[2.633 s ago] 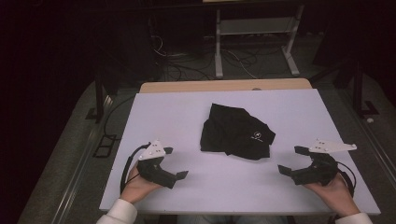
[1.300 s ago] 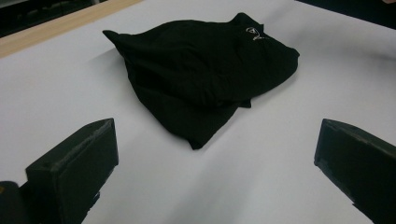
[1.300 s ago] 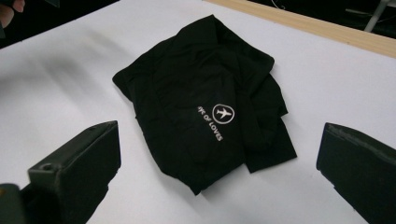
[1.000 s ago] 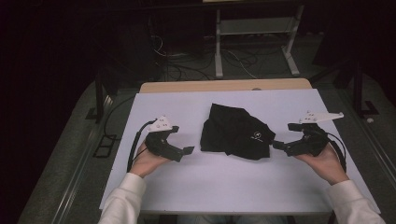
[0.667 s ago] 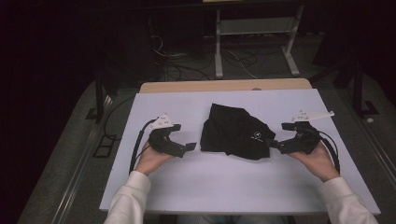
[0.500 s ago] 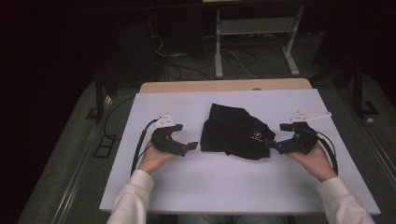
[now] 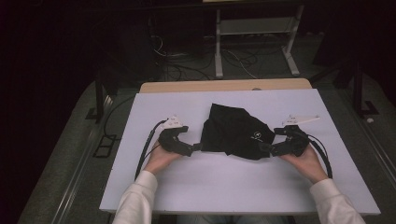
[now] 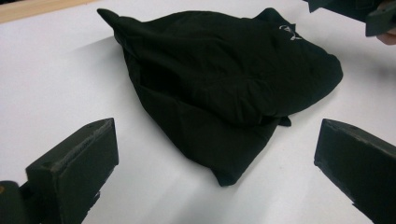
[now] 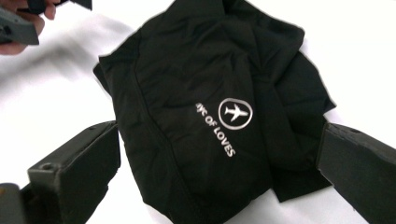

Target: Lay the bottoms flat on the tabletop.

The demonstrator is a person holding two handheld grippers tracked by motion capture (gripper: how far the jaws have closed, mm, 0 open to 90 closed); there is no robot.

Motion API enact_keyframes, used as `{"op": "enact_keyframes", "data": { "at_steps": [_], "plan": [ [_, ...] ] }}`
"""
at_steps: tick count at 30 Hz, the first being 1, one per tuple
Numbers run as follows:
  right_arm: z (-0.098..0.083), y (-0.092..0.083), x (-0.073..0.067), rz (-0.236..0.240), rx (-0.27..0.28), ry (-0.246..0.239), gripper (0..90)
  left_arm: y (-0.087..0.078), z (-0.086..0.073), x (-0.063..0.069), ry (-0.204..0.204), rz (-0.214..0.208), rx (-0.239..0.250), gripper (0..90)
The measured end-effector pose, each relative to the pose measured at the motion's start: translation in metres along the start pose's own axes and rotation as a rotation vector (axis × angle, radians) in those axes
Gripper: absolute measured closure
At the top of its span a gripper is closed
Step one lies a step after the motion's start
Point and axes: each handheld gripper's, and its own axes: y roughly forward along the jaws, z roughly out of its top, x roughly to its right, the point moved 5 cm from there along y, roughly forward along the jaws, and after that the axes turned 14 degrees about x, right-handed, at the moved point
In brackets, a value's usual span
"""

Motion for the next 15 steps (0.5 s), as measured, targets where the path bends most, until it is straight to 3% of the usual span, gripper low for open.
{"op": "enact_keyframes", "data": {
  "at_steps": [7,10,15],
  "plan": [
    [-0.01,0.004,0.001,-0.006,-0.027,0.008,0.0,0.011,-0.008,-0.001,-0.017,0.004,-0.015,0.0],
    [-0.014,0.004,0.002,-0.014,-0.038,0.01,0.0,0.018,-0.01,0.002,-0.036,-0.017,-0.021,0.0],
    [-0.019,0.003,0.006,-0.026,-0.049,0.02,0.0,0.029,-0.013,0.007,-0.029,-0.032,-0.045,0.0]
  ]
}}
